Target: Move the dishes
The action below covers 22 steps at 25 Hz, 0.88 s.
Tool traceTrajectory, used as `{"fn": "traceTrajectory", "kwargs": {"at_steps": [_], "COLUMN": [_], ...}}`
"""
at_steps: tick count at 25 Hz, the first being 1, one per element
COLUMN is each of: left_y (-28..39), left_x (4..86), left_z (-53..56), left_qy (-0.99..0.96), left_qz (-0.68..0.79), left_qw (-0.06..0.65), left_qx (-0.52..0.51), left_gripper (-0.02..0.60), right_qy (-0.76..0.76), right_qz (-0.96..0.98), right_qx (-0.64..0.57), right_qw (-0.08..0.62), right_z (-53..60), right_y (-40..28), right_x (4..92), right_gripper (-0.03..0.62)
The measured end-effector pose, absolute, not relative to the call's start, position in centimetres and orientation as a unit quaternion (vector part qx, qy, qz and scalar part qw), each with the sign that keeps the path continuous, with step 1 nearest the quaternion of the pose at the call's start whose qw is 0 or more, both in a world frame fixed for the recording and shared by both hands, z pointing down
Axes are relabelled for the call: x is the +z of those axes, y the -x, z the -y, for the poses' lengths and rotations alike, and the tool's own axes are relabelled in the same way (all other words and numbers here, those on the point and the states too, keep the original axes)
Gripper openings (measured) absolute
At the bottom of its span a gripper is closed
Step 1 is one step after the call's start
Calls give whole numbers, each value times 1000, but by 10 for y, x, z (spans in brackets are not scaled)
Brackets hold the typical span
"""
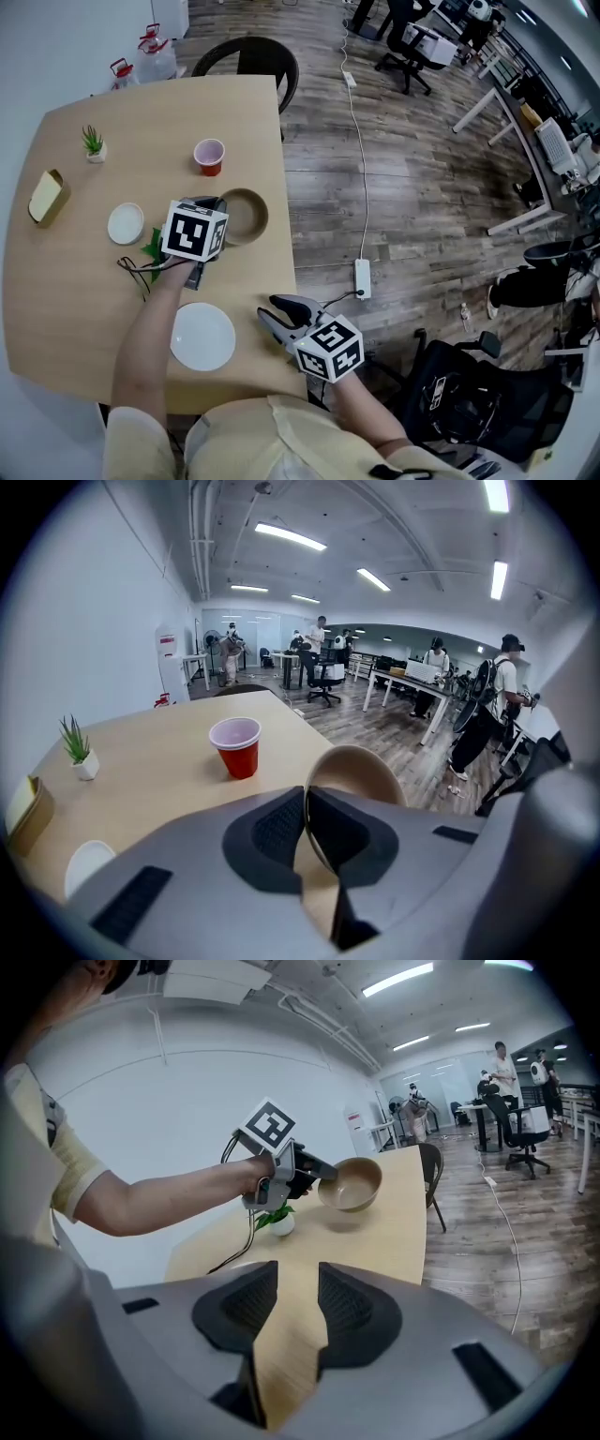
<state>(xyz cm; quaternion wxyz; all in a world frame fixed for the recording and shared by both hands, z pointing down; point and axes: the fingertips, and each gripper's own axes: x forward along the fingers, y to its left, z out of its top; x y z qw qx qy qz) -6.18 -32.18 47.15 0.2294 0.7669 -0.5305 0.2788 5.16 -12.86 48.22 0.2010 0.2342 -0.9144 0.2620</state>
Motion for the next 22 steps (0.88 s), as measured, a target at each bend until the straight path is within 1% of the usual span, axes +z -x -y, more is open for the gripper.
{"fn": "traceTrajectory", "kwargs": {"at_steps": [4, 7, 14, 22], "left_y": [66, 66, 72, 76], "left_x": [485, 492, 505, 512], "left_z": [336, 343, 363, 374], "left_qy": [-755, -747, -730, -724], "left_qz": [532, 536, 550, 559], "left_qw": [261, 291, 334, 351], "left_qx": [279, 265, 230, 202], "left_gripper": [28, 28, 28, 29], "right_qy": [-226, -223, -222, -220], "right_qz": [914, 914, 910, 908], "right_qx": [268, 274, 286, 292], "right_qw": [202, 201, 201, 206], "right_z": [132, 133, 138, 137], "right_y": [-50, -52, -49, -50], "right_x": [488, 493, 503, 510], "right_gripper": [144, 144, 143, 143]}}
